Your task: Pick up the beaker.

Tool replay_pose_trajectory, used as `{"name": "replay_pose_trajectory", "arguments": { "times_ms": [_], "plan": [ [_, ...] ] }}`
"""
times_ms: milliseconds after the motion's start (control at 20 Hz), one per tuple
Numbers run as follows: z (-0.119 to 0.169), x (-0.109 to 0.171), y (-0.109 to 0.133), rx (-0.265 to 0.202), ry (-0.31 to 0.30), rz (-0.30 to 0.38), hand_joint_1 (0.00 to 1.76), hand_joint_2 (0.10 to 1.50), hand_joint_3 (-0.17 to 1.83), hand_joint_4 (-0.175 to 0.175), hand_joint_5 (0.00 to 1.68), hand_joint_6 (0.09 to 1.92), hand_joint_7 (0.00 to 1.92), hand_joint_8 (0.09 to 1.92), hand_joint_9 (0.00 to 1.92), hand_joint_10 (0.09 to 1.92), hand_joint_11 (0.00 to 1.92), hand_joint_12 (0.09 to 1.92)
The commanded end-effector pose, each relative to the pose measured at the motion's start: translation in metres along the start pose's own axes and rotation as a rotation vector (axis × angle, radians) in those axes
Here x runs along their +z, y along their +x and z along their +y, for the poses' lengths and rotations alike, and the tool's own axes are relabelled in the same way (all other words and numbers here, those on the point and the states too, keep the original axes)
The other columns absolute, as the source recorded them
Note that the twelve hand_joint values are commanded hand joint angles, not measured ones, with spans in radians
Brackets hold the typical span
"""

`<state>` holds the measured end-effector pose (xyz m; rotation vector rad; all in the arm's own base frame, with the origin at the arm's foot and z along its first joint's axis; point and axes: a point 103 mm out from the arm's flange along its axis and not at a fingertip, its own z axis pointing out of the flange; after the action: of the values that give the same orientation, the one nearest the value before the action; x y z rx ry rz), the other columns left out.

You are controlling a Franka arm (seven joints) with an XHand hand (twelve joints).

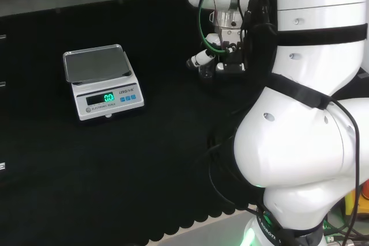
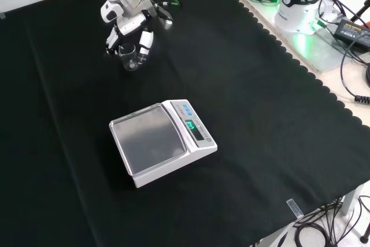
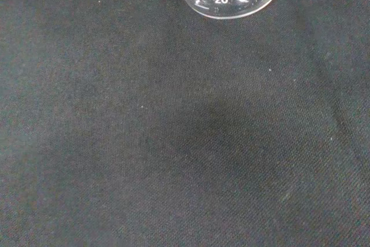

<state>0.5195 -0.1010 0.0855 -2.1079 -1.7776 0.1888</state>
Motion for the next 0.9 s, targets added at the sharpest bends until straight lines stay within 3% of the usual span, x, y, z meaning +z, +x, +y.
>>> {"name": "replay_pose_trajectory", "arguments": {
  "times_ms": [50, 200, 300, 550, 650, 900],
  "plan": [
    [0.002, -0.003, 0.000, 0.009, -0.030, -0.031, 0.71, 0.92, -0.03, -0.132, 0.50, 0.23, 0.54, 0.94, 0.92, 0.64, 1.04, 0.97],
    [0.002, -0.004, 0.000, 0.012, -0.045, -0.043, 0.83, 0.95, -0.03, -0.165, 0.47, 0.63, 0.64, 0.97, 1.13, 0.52, 1.29, 0.80],
    [0.001, -0.005, -0.002, 0.017, -0.062, -0.045, 0.91, 0.98, -0.03, -0.173, 0.54, 0.80, 0.71, 0.98, 1.26, 0.47, 1.44, 0.71],
    [0.000, -0.004, -0.004, 0.025, -0.090, -0.053, 1.03, 1.04, -0.03, -0.175, 0.82, 0.83, 0.96, 0.95, 1.48, 0.38, 1.69, 0.60],
    [0.000, -0.005, -0.004, 0.024, -0.088, -0.055, 1.11, 1.08, 0.00, -0.171, 0.93, 0.93, 1.02, 0.94, 1.52, 0.38, 1.74, 0.58],
    [-0.005, -0.014, 0.002, 0.000, -0.080, -0.067, 1.15, 1.09, 0.00, -0.175, 1.01, 0.95, 1.13, 0.92, 1.58, 0.40, 1.73, 0.56]
  ]
}}
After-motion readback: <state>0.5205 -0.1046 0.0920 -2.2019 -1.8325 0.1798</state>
